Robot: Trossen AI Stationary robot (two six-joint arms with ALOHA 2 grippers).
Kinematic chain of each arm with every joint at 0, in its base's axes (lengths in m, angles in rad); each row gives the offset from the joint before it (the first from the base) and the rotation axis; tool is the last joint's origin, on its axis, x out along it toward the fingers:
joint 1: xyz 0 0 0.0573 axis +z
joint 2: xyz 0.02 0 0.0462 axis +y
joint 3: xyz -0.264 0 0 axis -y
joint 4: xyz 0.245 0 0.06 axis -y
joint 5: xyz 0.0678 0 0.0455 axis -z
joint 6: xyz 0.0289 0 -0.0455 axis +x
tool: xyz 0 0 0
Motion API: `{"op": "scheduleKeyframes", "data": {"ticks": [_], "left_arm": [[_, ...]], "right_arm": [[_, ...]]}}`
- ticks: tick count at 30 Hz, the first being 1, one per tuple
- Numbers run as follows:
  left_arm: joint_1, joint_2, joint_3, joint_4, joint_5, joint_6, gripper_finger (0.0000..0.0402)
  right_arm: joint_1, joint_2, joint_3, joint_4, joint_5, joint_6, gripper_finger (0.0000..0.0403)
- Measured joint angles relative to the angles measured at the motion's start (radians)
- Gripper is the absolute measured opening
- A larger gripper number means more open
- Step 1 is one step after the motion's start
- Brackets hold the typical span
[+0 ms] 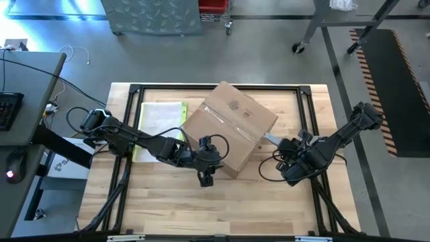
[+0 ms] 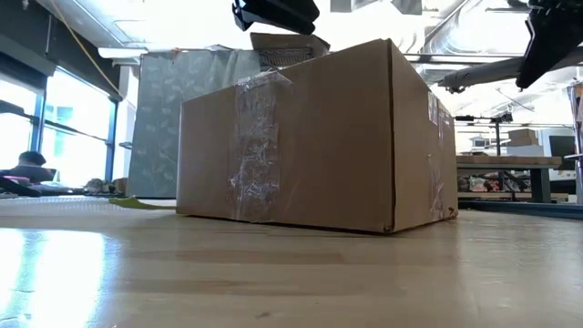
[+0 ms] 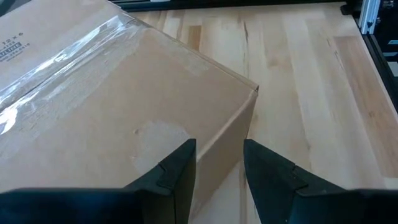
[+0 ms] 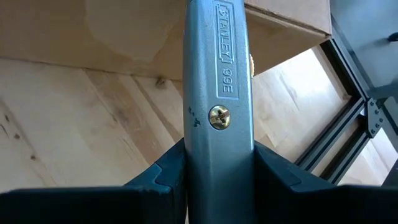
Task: Unpack boxes
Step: Open the cardboard box using the silver cutter
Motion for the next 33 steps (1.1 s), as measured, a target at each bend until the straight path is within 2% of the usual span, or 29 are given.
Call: {"op": "scheduleKeyframes", "data": {"ticks": [5, 13, 33], "left_arm": [[0.0, 0.0, 0.0, 0.0, 0.0, 0.0, 0.0115], [0.0, 0.0, 0.0, 0.0, 0.0, 0.0, 0.0115], [0.0, 0.0, 0.0, 0.0, 0.0, 0.0, 0.0115]], "right_arm": [[0.0, 0.0, 0.0, 0.0, -0.004, 0.004, 0.0104], [0.0, 0.0, 0.0, -0.032, -0.076, 0.02, 0.0104], [0.0, 0.0, 0.0, -0.032, -0.075, 0.018, 0.0104]]}}
